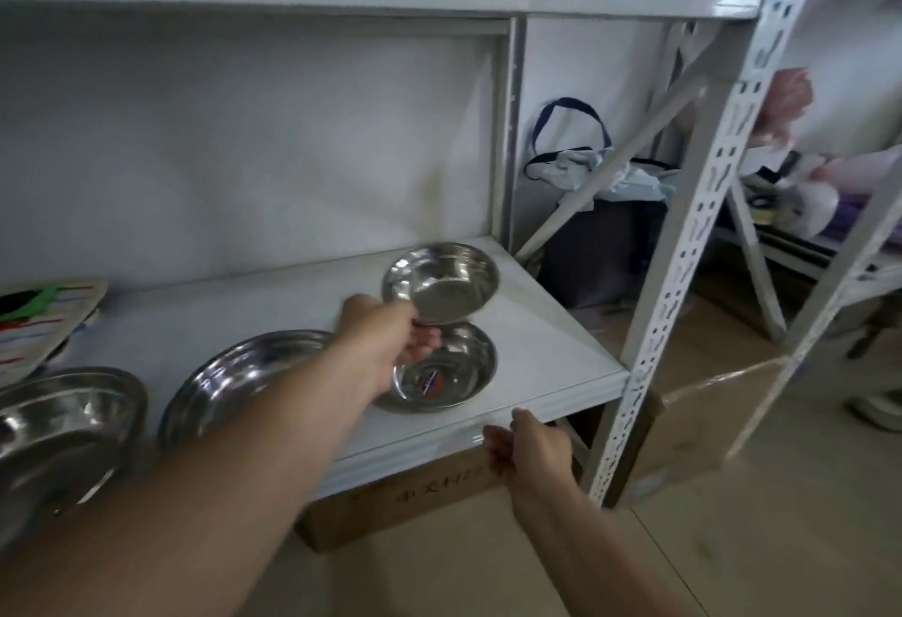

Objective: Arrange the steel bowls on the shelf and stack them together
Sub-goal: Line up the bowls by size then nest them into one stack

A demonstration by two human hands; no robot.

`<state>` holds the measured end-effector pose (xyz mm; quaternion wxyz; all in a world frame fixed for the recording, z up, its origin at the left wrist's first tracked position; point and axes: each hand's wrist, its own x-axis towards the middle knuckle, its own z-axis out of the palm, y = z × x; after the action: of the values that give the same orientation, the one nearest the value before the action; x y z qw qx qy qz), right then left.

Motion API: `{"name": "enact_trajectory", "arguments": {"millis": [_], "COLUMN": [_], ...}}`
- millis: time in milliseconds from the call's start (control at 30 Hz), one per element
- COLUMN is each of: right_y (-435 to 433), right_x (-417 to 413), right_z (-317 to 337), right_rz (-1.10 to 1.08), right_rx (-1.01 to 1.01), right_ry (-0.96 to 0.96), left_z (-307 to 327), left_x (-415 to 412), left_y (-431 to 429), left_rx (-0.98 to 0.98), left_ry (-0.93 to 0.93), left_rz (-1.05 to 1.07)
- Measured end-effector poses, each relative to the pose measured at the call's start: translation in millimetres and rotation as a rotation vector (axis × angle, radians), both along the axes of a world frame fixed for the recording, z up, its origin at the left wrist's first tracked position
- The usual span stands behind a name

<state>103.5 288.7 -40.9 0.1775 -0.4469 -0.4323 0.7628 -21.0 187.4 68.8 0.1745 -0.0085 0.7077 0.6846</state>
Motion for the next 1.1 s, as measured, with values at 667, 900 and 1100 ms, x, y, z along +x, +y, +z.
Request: {"name": "enact_trajectory", "arguments": {"millis": [667, 900, 1100], "right_y": [38, 41, 36], "right_x": [24, 24, 31], "right_z": [-24, -24, -8], "right_rz": [-0.008, -0.015, -0.005], "right_rx": [0.065, 0.077, 0.14], "right_ry": [0.023, 0.001, -0.005], "left_z": [-92, -78, -70], "left_x": [47, 57, 78], "left_y": [162, 151, 78], "left_rx": [-0.041, -0.057, -0.083], "left_ry": [-0.268, -0.271, -0.162], "left_rz": [0.046, -0.077, -0.189]}}
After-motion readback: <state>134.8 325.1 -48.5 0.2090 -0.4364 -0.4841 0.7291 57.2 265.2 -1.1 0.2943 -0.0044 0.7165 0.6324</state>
